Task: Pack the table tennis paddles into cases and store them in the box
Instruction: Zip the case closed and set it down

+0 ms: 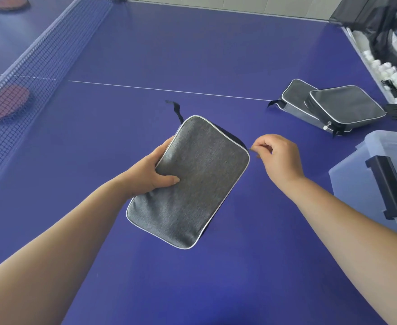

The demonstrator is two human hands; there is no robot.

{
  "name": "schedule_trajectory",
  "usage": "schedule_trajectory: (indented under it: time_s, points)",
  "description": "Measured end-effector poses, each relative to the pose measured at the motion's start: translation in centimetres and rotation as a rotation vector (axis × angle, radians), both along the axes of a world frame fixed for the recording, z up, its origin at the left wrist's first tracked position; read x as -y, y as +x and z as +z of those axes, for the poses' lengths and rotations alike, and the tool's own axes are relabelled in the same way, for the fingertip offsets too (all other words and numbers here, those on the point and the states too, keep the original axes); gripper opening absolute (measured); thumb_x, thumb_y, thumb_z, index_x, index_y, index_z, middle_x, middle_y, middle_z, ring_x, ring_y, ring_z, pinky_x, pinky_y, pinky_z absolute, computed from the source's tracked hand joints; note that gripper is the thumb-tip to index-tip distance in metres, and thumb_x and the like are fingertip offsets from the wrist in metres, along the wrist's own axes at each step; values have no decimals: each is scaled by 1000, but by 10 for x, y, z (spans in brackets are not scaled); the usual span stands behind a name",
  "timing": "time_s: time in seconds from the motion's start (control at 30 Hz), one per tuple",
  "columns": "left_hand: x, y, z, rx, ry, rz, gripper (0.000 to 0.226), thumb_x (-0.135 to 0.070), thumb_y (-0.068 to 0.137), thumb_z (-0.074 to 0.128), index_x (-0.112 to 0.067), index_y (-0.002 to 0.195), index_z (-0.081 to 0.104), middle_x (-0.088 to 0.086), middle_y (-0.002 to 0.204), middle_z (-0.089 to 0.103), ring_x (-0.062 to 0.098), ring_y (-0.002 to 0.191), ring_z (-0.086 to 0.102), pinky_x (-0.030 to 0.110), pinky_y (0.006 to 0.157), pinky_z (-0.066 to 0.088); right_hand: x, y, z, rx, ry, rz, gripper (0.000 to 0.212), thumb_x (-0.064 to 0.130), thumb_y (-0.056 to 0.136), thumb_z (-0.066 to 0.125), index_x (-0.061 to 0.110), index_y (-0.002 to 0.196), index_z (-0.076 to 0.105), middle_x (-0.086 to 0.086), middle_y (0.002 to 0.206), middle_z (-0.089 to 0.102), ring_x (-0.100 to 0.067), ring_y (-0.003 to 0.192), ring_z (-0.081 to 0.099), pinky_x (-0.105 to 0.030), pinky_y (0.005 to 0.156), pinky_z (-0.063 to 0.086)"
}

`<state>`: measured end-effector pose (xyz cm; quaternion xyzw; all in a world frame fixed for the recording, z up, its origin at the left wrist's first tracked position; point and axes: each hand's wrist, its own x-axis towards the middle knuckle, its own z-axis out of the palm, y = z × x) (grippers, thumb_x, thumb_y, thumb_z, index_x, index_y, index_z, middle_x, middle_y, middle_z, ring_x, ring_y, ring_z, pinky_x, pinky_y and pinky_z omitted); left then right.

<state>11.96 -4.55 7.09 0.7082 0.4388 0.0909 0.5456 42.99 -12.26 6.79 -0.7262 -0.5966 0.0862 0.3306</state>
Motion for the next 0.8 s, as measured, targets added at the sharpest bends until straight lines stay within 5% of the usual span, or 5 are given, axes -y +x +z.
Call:
schedule_trajectory:
  time_s: [0.1, 0.3, 0.53, 0.8]
  points:
    - [0, 4, 9, -44, 60, -55, 96, -15, 83, 74, -79, 126, 16, -54, 117, 41, -28, 107, 44, 5, 80, 39, -6, 0, 6, 38, 24, 42, 13, 8, 88, 63, 13, 77, 67, 0, 77, 65, -21, 69, 63, -38, 61, 51]
    - [0, 7, 18, -109, 158, -119, 99, -18, 82, 73, -83, 124, 11, -56, 116, 39, -20, 112, 44, 15, 90, 39, -11, -2, 16, 143, 75, 140, 11, 11, 89, 65, 13, 79, 67, 3, 76, 62, -20, 65, 60, -32, 57, 48]
    - [6, 23, 18, -194, 231, -237, 101, -20, 81, 71, -78, 132, 6, -16, 119, 61, 9, 101, 62, 29, 89, 52, -25, -20, 37, 159, 182, 231, 20, 28, 89, 57, 15, 78, 67, 4, 77, 63, -17, 62, 58, -33, 56, 48]
    - [7, 32, 9, -228, 301, -293, 104, -22, 79, 72, -78, 132, 2, -13, 110, 63, 10, 89, 63, 35, 83, 55, -30, -32, 32, 141, 237, 282, 13, 23, 87, 64, 15, 79, 71, 5, 76, 66, -14, 68, 57, -30, 60, 48]
